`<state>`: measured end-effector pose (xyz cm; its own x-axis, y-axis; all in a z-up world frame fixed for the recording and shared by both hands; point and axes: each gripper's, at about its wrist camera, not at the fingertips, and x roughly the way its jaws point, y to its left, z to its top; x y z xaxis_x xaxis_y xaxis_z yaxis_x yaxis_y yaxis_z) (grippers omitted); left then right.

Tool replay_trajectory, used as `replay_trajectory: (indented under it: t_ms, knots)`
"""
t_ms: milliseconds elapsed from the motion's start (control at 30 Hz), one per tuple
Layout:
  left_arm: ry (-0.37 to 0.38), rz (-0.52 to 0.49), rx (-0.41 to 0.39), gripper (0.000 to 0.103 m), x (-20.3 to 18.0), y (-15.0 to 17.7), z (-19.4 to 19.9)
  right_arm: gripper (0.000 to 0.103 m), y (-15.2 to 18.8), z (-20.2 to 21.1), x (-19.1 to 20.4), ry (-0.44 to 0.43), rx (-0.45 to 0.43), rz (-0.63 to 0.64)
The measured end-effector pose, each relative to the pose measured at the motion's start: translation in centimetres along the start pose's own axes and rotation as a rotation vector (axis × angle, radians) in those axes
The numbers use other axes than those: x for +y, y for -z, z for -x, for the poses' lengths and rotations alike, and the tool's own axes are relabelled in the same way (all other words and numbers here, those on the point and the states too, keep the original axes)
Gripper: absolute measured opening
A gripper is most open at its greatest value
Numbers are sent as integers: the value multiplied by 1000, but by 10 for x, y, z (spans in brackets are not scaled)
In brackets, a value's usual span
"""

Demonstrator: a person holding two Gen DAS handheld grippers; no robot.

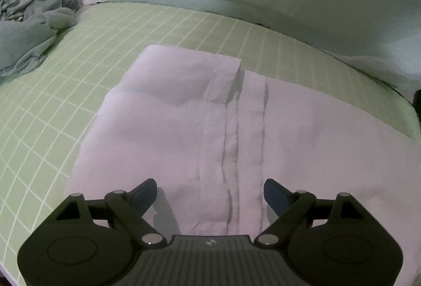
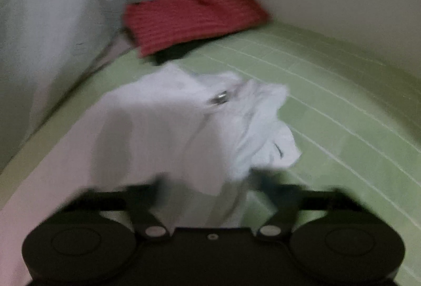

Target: Fold clothes

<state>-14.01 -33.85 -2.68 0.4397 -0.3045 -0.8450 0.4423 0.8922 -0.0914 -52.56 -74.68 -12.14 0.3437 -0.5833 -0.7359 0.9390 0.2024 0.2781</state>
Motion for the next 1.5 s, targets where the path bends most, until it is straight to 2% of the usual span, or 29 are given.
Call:
replay_trajectory:
  t_ms: [33,100,267,500,600,700,833,900,967,1067,1133,1233,1300,1367,1433,1500]
  knots:
    - [-2,6,-5,88,3,0,2,28,-1,1,1,-30,6,11]
    - [-5,18,-14,88,9,1,7,23,-2,7,7,-33,-10,42]
    - [-21,36,-55,88,36,-2,24,20,-8,41,33,-69,-109,148]
    - [-27,66,-86,89,88,-16,36,19,3,96,113,-100,-261,413]
    - [-24,61,-91,89,114,-19,42,19,25,114,157,-125,-307,536]
    - [-19,46,-95,89,140,-21,48,19,58,127,199,-170,-312,614]
    - [-13,31,-96,89,177,-20,54,19,132,129,250,-230,-243,709]
    - [-8,21,-93,89,193,-21,55,24,178,116,268,-202,-174,746]
    - [-13,-1,-96,89,211,-24,54,27,217,97,278,-123,-79,776]
    - [-22,-14,-112,89,236,-32,54,32,254,89,286,-22,-61,834]
    - [-11,-10,-115,90,249,-38,51,45,258,101,287,-31,-81,805]
    - [14,-30,-108,90,251,-41,46,51,257,120,284,-56,-98,710]
    - [32,-49,-101,90,249,-42,43,65,257,142,277,-88,-144,670]
    - [50,-67,-95,90,247,-43,40,68,246,155,277,-101,-202,632]
    - [68,-86,-89,90,245,-44,37,72,236,163,284,-85,-256,608]
    - [79,-112,-86,90,242,-42,37,85,225,165,285,-51,-291,591]
